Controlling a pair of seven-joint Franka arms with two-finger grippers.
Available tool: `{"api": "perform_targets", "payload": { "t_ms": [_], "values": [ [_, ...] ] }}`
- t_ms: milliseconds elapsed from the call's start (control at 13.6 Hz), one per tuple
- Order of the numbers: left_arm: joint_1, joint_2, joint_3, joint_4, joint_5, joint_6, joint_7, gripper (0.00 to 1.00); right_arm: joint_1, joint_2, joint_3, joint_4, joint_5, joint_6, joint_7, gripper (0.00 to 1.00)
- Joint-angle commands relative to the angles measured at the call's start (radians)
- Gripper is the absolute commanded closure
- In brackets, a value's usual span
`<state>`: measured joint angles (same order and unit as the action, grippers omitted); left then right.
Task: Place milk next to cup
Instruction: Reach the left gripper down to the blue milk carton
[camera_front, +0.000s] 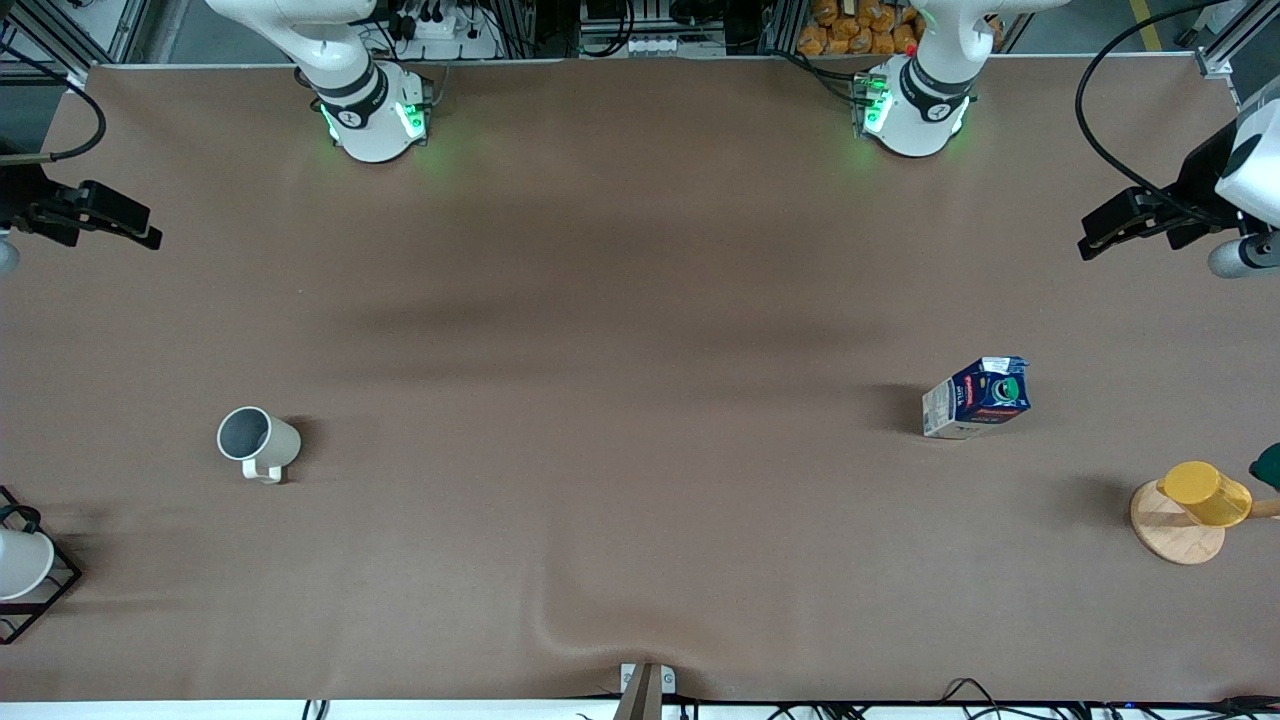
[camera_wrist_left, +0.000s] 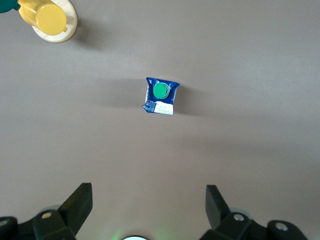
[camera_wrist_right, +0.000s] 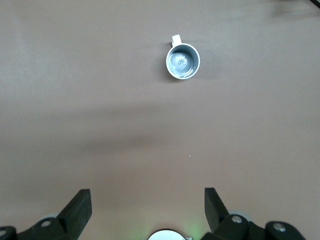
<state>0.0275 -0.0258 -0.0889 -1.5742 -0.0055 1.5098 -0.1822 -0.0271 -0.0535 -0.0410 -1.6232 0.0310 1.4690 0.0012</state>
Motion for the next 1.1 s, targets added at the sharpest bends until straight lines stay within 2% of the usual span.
{"api": "perform_targets", "payload": {
  "t_ms": [0,220,366,513,1026],
  "values": [
    [0.008,-0.003,-0.002,-0.001,-0.010,0.003,0.029,0.00,-0.008,-0.009,0.003,-0.021,0.014,0.010,0.006,0.00],
    [0.006,0.023,-0.002,0.005,-0.001,0.001,0.029,0.00,-0.010,-0.012,0.001,-0.020,0.014,0.010,0.006,0.00],
    [-0.001,0.072,-0.002,0.006,0.013,0.003,0.030,0.00,-0.025,-0.011,0.000,-0.021,0.014,0.008,0.005,0.00],
    [0.003,0.163,-0.002,0.023,0.062,0.016,0.033,0.00,-0.027,-0.008,0.000,-0.026,0.014,0.010,0.005,0.00],
    [0.003,0.340,-0.002,0.026,0.071,0.237,0.033,0.00,-0.049,0.026,-0.002,-0.037,0.014,0.028,0.005,0.00]
  ]
}}
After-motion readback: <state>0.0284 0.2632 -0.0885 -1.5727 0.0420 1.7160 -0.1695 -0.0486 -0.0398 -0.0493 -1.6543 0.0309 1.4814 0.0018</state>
